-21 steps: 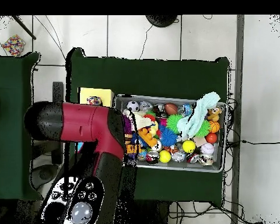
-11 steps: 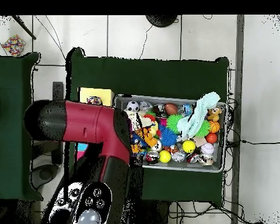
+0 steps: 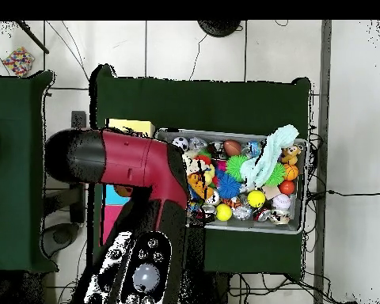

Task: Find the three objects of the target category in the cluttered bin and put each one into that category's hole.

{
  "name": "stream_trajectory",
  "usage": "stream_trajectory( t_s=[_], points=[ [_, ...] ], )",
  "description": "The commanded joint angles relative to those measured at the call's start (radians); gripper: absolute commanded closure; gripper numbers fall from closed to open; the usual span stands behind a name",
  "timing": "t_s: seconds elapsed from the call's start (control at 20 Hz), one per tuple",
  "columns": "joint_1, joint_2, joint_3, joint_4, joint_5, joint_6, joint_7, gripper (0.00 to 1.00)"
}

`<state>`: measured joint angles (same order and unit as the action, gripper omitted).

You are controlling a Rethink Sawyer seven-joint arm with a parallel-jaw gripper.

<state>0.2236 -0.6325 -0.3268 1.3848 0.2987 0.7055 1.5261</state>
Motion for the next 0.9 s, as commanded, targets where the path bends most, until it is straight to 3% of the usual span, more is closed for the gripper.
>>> stream_trajectory(
  t_s=[0.05,0.65,0.9],
  points=[
    [-0.056,0.058,0.206,0.116,0.037,-0.126,0.134,1.00],
    [-0.086,0.104,0.255,0.099,0.006,-0.192,0.146,1.00],
    [-0.064,0.124,0.204,0.071,-0.049,-0.172,0.133,1.00]
  ],
)
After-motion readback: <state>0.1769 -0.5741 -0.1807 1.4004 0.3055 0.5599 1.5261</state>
